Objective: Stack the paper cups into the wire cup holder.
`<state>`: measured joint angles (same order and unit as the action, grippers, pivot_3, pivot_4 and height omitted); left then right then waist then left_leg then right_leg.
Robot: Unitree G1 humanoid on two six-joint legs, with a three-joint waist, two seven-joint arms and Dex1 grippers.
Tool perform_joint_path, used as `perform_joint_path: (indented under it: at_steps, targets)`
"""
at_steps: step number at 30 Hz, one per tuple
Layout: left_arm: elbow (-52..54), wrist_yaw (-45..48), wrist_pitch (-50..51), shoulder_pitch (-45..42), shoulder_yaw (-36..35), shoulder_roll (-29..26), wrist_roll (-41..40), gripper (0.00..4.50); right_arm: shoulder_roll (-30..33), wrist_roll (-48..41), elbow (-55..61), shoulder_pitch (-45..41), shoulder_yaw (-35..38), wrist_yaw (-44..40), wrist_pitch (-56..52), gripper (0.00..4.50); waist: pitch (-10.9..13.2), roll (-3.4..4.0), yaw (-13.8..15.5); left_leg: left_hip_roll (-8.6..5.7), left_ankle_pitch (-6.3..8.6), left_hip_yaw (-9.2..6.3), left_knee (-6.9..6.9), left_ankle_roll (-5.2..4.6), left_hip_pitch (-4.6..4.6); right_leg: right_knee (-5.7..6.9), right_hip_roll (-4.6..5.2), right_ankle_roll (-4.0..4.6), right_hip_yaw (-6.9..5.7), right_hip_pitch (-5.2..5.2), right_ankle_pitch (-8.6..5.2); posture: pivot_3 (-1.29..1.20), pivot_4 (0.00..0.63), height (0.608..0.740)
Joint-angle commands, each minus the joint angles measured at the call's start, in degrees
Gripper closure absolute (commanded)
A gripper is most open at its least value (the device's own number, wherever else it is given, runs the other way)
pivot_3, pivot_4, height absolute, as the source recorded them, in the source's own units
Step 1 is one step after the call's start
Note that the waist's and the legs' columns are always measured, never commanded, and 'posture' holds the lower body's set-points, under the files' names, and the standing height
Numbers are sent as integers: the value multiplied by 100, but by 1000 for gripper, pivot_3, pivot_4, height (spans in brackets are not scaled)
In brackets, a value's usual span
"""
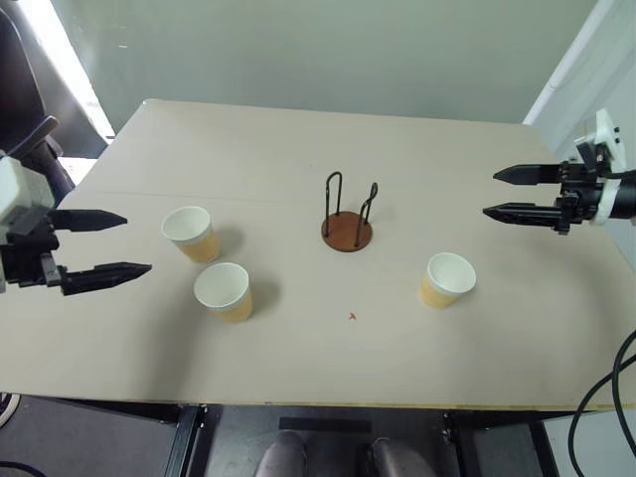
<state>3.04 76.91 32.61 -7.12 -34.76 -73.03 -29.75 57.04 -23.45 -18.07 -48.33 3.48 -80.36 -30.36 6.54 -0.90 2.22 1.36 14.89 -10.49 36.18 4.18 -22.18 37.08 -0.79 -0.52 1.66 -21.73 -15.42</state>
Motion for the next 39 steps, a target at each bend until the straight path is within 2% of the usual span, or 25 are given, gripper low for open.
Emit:
perform_joint_path:
  at_steps: [1,14,16,26,34,39]
  targets:
    - [0,-36,-55,-94,-54,-59,-12,45,116,-46,132,-59,178,0,43,311,0,0,0,0,0,0,0,0,0,0,0,0,0,0,0,0,150,740]
    - [-4,-45,-34,-171,-72,-53,-61,45,137,-240,263,-59,309,-3,-180,311,0,0,0,0,0,0,0,0,0,0,-1,0,0,0,0,0,150,740]
    - [39,-96,-25,-241,-3,-18,-103,45,-21,-384,550,76,244,98,-430,311,0,0,0,0,0,0,0,0,0,-1,-1,0,0,0,0,0,150,740]
    - [127,-288,-48,-357,269,201,-184,45,-939,-937,1937,276,53,1267,-1805,311,0,0,-11,11,-1,6,0,4,4,-3,-11,0,2,-4,0,0,150,740]
    - [393,-357,115,-672,354,273,-514,45,-1939,-745,1777,-75,-286,2732,-2792,311,0,-1,-11,17,-2,-12,0,5,5,-3,-12,0,6,-16,0,0,150,740]
    - [761,-480,379,-774,297,340,-885,45,-2099,-661,1563,-157,-423,3007,-3015,311,0,-1,18,16,-1,-14,-1,9,-2,-2,-12,1,5,-21,0,0,150,740]
